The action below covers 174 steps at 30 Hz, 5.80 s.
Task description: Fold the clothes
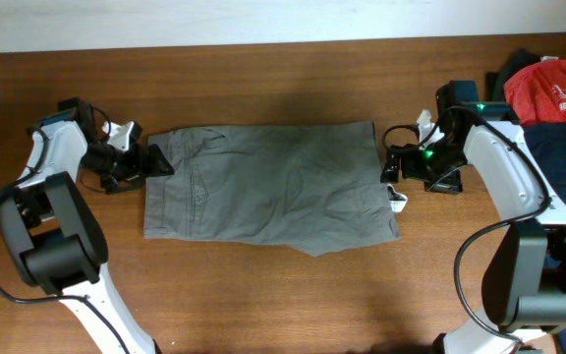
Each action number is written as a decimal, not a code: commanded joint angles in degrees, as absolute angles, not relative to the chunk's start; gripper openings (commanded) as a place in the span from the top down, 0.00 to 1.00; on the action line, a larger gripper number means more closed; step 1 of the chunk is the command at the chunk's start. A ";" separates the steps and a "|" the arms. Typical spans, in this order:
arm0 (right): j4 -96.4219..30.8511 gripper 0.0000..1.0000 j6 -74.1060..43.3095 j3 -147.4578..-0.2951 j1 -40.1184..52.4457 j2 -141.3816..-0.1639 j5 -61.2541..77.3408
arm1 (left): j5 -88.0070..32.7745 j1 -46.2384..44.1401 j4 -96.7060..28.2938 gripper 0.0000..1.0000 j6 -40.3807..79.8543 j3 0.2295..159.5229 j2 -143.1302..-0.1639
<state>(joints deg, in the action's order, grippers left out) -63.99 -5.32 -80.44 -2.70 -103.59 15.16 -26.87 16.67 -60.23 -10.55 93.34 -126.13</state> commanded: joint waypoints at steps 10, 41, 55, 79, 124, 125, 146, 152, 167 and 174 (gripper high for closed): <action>-64.01 0.01 -4.69 -80.03 -2.98 -103.61 16.10 | -29.41 16.78 -60.01 0.05 -12.78 92.75 -134.58; -64.75 0.01 -4.67 -80.03 -2.98 -103.61 17.37 | -28.97 16.71 -66.13 0.99 -10.09 95.64 -136.27; -64.20 0.01 -4.69 -80.03 -2.98 -103.61 17.37 | -10.20 20.01 -89.65 1.00 -0.82 128.90 -136.27; -62.65 0.01 -3.77 -79.64 -2.96 -104.60 17.41 | 0.05 -7.94 -96.73 0.99 10.33 145.21 -131.20; -51.29 0.13 -14.06 -79.61 11.29 -113.80 23.35 | -2.37 -26.61 -95.15 1.00 16.27 144.24 -122.02; -51.13 0.13 -14.06 -79.61 11.22 -113.80 23.35 | -2.37 -27.00 -95.02 0.99 16.29 144.24 -122.02; -57.89 0.01 -15.94 -85.38 4.21 -112.77 20.25 | -2.35 -27.70 -93.21 0.99 17.34 144.24 -122.04; -61.89 0.01 -14.52 -87.88 -2.22 -112.55 20.32 | -2.37 -27.70 -93.23 0.99 17.34 144.24 -122.04; -60.40 0.01 -14.96 -86.85 -5.02 -112.88 14.39 | -15.27 -28.27 -90.43 0.92 17.32 144.24 -122.04; -60.25 0.01 -15.07 -86.85 -5.02 -112.88 14.28 | -15.20 -30.11 -88.88 0.95 17.32 144.24 -122.04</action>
<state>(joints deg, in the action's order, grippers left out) -60.20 -14.59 -87.00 -4.99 -112.88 15.59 -13.80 -29.06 -89.43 17.12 144.11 -123.42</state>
